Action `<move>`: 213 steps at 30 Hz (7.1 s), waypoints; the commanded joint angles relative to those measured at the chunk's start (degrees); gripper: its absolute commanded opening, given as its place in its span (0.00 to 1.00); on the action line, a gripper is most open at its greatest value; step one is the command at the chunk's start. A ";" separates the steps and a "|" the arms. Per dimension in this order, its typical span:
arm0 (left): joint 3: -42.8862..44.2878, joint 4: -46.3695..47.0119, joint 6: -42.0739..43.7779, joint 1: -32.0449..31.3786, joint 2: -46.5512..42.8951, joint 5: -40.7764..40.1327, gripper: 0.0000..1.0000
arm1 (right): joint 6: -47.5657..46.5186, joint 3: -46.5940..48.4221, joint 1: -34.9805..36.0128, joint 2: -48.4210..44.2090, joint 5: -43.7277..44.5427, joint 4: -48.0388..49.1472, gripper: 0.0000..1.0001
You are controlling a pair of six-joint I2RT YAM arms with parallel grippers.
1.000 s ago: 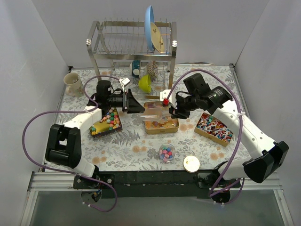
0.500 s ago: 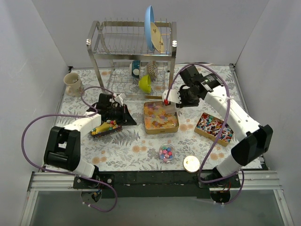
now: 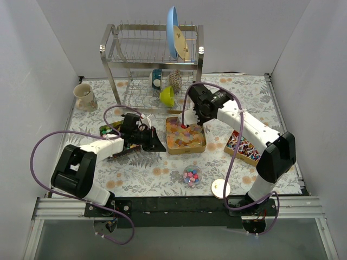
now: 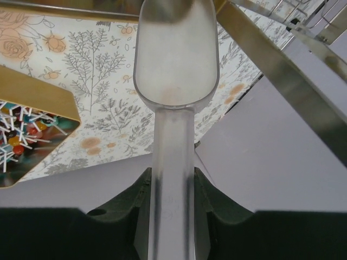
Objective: Pack the candies
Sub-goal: Scoop the fake candies from the storage box, then place the fake candies in the packing bottle.
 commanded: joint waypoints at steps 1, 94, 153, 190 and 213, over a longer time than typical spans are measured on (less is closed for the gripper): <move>-2.03 4.86 -2.98 -0.74 0.44 1.21 0.00 | -14.18 -3.60 2.37 -0.02 11.99 3.91 0.01; 2.19 23.32 -7.12 -2.85 22.94 10.52 0.00 | -15.58 -9.92 7.47 11.23 -8.39 3.56 0.01; 13.09 -10.24 13.00 3.04 13.19 18.96 0.21 | 17.36 -16.52 -6.15 7.01 -49.70 14.99 0.01; 19.59 -31.34 30.24 9.63 8.88 15.36 0.28 | 27.82 -29.88 -15.11 -9.07 -46.78 22.90 0.01; 16.43 -25.54 29.97 9.98 6.86 11.32 0.29 | 12.10 -34.45 -20.04 -35.79 -47.78 -0.72 0.01</move>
